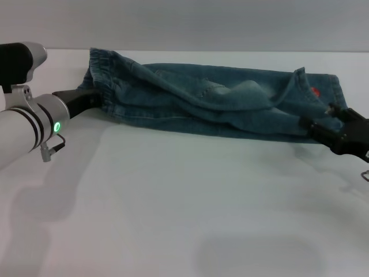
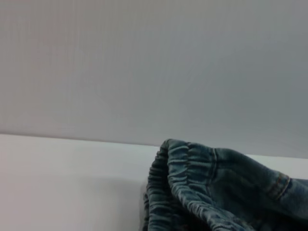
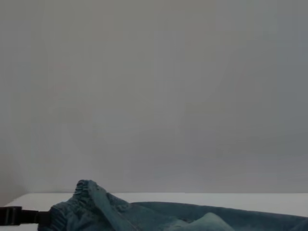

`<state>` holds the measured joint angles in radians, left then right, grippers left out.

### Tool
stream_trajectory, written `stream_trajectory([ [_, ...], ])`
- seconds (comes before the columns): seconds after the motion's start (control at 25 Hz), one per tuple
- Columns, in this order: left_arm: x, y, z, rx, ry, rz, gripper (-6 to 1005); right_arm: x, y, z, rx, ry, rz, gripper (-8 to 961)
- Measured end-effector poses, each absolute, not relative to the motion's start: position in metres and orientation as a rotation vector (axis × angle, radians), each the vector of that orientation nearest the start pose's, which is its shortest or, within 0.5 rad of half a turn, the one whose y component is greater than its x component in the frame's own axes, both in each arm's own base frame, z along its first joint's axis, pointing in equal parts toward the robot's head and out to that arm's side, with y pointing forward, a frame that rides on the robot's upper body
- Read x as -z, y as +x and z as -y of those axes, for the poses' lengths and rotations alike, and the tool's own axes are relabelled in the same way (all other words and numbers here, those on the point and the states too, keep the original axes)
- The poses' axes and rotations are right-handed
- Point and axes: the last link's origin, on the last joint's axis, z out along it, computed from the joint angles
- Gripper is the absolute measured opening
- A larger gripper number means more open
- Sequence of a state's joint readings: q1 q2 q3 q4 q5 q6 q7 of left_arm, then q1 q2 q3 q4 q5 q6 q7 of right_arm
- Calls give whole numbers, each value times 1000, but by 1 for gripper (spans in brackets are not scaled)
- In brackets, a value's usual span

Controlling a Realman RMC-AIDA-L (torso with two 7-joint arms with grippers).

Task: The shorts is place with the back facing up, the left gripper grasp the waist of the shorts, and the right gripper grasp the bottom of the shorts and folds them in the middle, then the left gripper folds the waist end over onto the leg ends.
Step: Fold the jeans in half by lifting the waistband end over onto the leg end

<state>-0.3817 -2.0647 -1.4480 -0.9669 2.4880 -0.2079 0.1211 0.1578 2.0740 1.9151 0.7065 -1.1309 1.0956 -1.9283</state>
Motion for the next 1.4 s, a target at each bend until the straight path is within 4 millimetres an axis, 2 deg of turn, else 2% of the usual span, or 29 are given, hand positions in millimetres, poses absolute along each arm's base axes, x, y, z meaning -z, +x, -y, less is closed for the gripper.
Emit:
stream_trajectory([
  [0.32, 29, -262, -391, 348, -1835, 1122, 32, 12, 306, -301, -847, -2186, -818, 835],
  [0.36, 23, -253, -383, 377, -1849, 1116, 32, 13, 305, -301, -845, -2193, -816, 835],
  [0.52, 20, -248, -379, 387, -1860, 1116, 32, 17, 302, -304, -846, -2208, -818, 835],
  [0.88, 19, -242, -376, 383, -1883, 1121, 32, 19, 303, -306, -829, -2217, -837, 591],
  [1.28, 15, -230, -371, 418, -1897, 1102, 32, 44, 277, -322, -812, -2354, -774, 357],
  [1.4, 11, -227, -368, 429, -1895, 1098, 32, 49, 271, -324, -800, -2384, -754, 217],
])
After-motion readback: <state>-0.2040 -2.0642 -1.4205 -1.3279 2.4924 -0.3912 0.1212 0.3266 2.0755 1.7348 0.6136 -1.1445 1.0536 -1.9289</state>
